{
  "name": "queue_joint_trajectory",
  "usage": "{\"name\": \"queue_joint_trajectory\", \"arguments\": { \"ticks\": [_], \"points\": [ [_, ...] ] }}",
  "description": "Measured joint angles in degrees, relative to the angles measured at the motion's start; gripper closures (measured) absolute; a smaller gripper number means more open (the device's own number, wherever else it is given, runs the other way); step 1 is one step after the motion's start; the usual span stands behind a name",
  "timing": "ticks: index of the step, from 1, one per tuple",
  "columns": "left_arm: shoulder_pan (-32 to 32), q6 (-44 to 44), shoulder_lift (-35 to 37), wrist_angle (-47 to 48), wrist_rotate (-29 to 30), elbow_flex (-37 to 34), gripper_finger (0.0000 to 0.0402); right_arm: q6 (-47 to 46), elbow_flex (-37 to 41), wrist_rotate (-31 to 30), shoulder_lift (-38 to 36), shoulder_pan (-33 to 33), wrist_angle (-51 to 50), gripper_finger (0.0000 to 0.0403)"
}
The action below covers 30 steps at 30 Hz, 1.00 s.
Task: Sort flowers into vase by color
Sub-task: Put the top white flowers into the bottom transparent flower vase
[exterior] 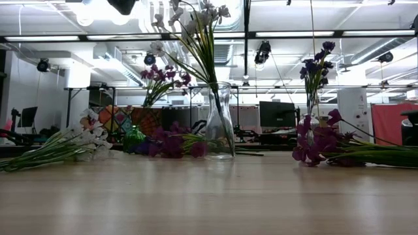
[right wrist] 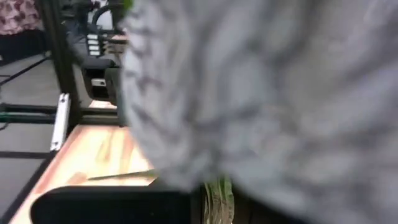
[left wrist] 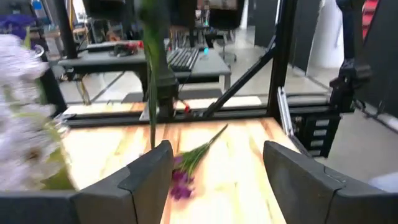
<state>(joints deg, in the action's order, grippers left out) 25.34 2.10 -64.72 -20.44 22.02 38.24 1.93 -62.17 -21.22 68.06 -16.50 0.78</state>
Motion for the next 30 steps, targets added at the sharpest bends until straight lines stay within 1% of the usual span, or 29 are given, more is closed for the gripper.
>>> {"name": "queue_joint_trajectory", "arguments": {
  "ticks": [5, 8, 11, 14, 19, 22, 24, 30],
  "points": [
    [0.11, 0.03, 8.03, 14.61, 0.03, 2.43, 0.0178, 5.26, -0.15, 0.18, -2.78, 4.27, 1.88, 0.0374],
    [0.17, 1.10, 10.80, 22.47, 0.04, 4.11, 0.0182, 5.57, -0.04, 0.63, -3.12, 7.84, 3.34, 0.0374],
    [0.17, 3.31, 12.28, 28.07, 0.05, 5.06, 0.0184, 4.75, 0.01, 3.49, -2.08, 10.81, 3.64, 0.0374],
    [0.17, 6.52, 12.60, 33.25, 0.04, 6.08, 0.0185, 4.02, 0.11, 6.15, -0.36, 12.31, 5.57, 0.0374],
    [0.17, 10.76, 12.02, 43.55, 0.15, 8.27, 0.0185, 3.62, 0.11, 6.21, 2.11, 12.81, 8.34, 0.0374],
    [0.17, 12.59, 11.66, 46.93, 0.16, 8.68, 0.0185, 3.15, 0.04, 6.23, 3.20, 12.79, 8.66, 0.0374],
    [0.19, 12.80, 11.58, 47.08, 0.35, 8.52, 0.0185, 2.34, 0.04, 6.22, 3.78, 12.79, 8.84, 0.0374],
    [0.22, 13.67, 11.51, 47.81, 3.55, 6.71, 0.0185, 1.56, 0.04, 6.19, 5.85, 12.79, 9.80, 0.0374]
  ]
}}
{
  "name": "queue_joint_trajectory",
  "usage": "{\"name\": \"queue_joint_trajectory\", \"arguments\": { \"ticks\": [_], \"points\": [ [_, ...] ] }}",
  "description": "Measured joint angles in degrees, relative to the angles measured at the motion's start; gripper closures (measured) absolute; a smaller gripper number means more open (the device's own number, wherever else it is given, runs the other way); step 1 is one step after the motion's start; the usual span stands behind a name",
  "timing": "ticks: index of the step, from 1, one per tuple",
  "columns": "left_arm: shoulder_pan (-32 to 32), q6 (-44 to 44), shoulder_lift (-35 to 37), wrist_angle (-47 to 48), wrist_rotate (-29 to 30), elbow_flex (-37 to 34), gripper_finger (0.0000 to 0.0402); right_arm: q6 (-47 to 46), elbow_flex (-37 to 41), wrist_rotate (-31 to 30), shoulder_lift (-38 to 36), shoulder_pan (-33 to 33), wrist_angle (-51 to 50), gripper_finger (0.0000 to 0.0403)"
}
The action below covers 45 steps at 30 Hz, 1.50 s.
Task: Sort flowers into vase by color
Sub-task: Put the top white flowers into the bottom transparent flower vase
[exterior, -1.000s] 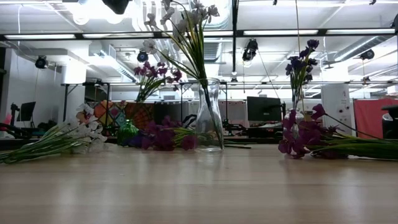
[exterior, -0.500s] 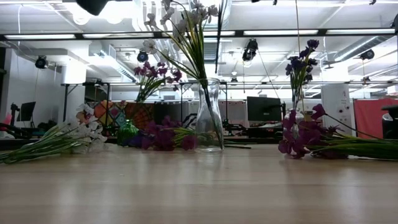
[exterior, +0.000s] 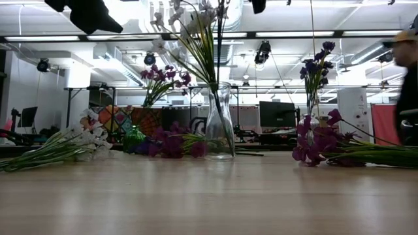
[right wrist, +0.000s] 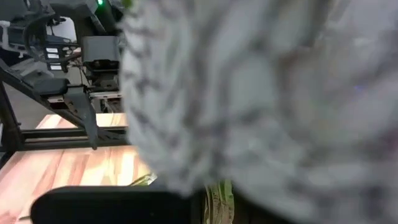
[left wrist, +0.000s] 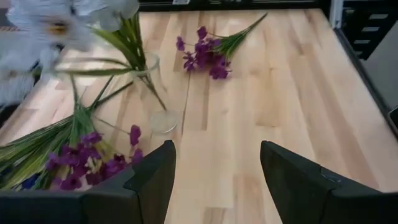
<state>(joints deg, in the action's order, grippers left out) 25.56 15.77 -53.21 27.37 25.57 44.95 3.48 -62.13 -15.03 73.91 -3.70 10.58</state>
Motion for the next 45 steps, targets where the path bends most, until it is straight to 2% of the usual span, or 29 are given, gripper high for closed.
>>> {"name": "queue_joint_trajectory", "arguments": {
  "ticks": [15, 20, 30, 45],
  "points": [
    [-0.02, 0.00, 0.07, 0.66, 0.11, -0.02, 0.0185, -2.11, 0.00, -0.24, 1.31, 0.00, 1.18, 0.0374],
    [-0.06, 0.00, 0.07, 0.66, 1.06, -0.04, 0.0185, -1.96, 0.06, -2.80, 1.96, 0.00, 0.43, 0.0370],
    [-0.04, -0.01, 0.07, 0.64, 1.10, -0.09, 0.0185, -3.32, 0.07, -3.08, 2.05, 0.00, -0.21, 0.0287],
    [-0.04, -0.02, 0.07, 0.57, 2.42, -0.09, 0.0185, -8.24, -0.37, -3.13, -0.85, 0.00, -10.59, 0.0180]
  ]
}}
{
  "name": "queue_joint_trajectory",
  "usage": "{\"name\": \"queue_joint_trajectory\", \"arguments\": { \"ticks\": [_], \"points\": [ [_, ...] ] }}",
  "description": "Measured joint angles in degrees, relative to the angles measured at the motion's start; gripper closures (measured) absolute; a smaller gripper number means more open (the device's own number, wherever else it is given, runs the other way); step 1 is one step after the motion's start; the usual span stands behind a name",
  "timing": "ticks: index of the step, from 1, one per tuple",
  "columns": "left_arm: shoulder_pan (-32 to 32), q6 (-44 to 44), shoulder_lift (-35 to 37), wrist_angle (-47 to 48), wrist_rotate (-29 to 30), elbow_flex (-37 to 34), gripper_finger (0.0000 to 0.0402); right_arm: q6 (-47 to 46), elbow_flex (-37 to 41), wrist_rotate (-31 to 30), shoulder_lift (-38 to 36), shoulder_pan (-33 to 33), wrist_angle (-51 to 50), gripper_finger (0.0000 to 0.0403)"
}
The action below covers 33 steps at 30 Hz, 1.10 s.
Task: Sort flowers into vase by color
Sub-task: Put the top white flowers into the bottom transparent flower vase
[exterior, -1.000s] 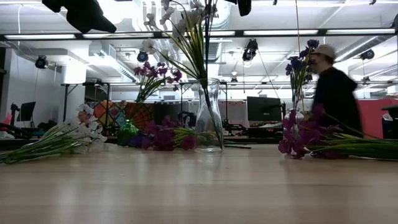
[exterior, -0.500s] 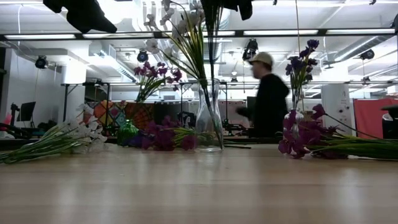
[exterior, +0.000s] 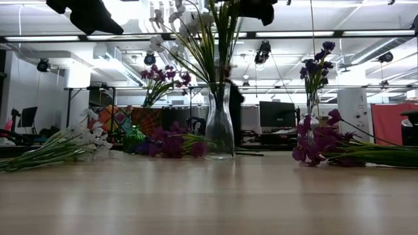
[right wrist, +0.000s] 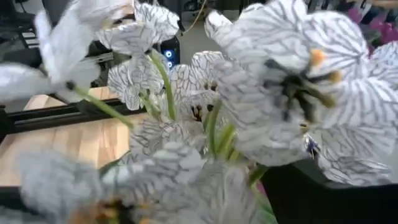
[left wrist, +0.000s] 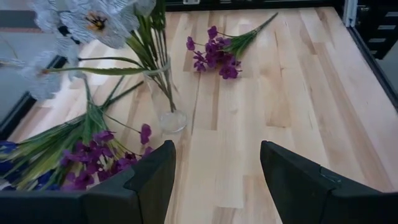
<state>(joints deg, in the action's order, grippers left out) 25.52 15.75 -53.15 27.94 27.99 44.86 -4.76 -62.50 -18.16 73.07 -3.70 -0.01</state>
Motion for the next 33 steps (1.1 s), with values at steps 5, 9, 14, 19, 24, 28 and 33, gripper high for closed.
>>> {"name": "queue_joint_trajectory", "arguments": {
  "ticks": [5, 9, 14, 19, 24, 28, 33],
  "points": [
    [0.00, 0.00, -0.01, 0.00, 0.65, 0.00, 0.0185, -2.36, 0.00, 0.00, -1.39, 0.00, -3.24, 0.0149],
    [0.00, 0.00, -0.05, -0.13, 0.65, 0.00, 0.0185, -3.35, 0.00, 0.00, -1.75, 0.00, -3.24, 0.0132],
    [0.00, 0.00, -0.13, -0.42, 0.65, 0.00, 0.0185, -5.22, 0.00, 0.00, -2.60, 0.00, -3.55, 0.0122],
    [0.00, 0.00, -0.13, -0.45, 0.65, 0.00, 0.0185, -6.40, 0.00, 0.09, -4.29, 0.00, -3.76, 0.0124],
    [0.00, 0.02, -0.13, -0.50, 0.63, 0.00, 0.0185, -6.93, -0.02, 0.09, -5.00, 0.00, -5.24, 0.0121],
    [0.00, 0.02, -0.13, -0.53, 0.63, 0.00, 0.0185, -9.21, -0.02, 0.11, -4.66, 0.00, -9.52, 0.0120],
    [0.00, 0.02, -0.13, -0.90, 1.37, 0.00, 0.0185, -11.99, -0.02, 0.11, -5.44, 0.00, -10.26, 0.0117]
  ]
}}
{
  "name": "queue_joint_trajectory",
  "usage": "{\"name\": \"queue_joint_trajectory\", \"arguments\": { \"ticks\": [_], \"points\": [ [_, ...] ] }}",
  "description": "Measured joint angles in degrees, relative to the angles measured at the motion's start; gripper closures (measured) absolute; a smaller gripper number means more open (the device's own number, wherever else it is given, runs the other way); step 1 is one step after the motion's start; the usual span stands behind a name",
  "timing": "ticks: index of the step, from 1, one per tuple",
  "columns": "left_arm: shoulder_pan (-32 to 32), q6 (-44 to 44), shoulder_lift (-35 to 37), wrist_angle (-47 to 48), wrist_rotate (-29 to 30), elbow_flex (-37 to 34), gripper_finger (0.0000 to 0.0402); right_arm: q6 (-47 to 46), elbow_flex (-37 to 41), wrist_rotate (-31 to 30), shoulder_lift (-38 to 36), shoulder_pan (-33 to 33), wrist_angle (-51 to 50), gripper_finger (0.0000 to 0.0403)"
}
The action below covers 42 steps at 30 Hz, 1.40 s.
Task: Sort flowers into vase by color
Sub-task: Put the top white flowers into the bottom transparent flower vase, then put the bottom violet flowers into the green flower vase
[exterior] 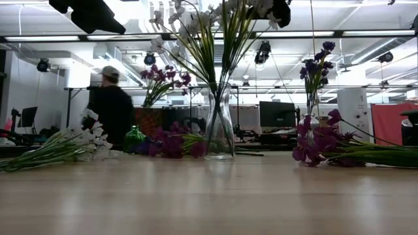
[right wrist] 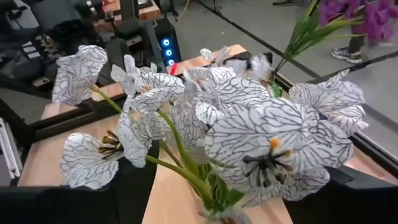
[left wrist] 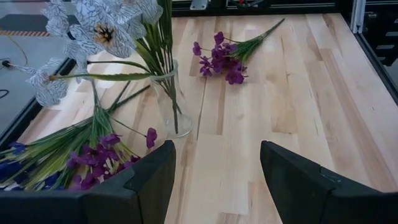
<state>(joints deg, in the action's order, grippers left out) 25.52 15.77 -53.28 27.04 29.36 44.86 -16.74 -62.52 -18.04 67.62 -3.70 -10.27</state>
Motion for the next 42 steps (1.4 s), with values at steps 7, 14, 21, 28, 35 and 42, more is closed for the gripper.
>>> {"name": "queue_joint_trajectory", "arguments": {
  "ticks": [7, 14, 21, 28, 35, 42],
  "points": [
    [0.00, 0.02, -0.02, 0.00, 0.09, -0.02, 0.0185, -4.50, 0.00, 0.02, -0.44, 0.00, -6.26, 0.0116],
    [0.00, 0.04, -0.02, -0.04, 0.13, -0.44, 0.0185, -5.84, 0.00, 1.99, -0.77, -0.02, -7.94, 0.0115],
    [0.00, 0.28, -0.02, -0.12, 0.13, -0.44, 0.0185, -9.12, 0.00, 2.90, -3.61, -0.02, -11.24, 0.0115],
    [0.00, 0.34, -0.04, -0.31, 0.20, -0.44, 0.0185, -15.54, 0.00, 3.57, -6.88, -0.02, -16.31, 0.0115],
    [0.00, 3.41, -0.04, -0.43, 0.24, -0.44, 0.0185, -17.36, 0.00, 3.67, -10.87, -0.02, -17.80, 0.0115],
    [0.00, 11.75, -0.04, 4.43, 0.17, -0.44, 0.0185, -20.06, -0.06, 5.62, -13.94, -0.04, -20.69, 0.0119]
  ]
}}
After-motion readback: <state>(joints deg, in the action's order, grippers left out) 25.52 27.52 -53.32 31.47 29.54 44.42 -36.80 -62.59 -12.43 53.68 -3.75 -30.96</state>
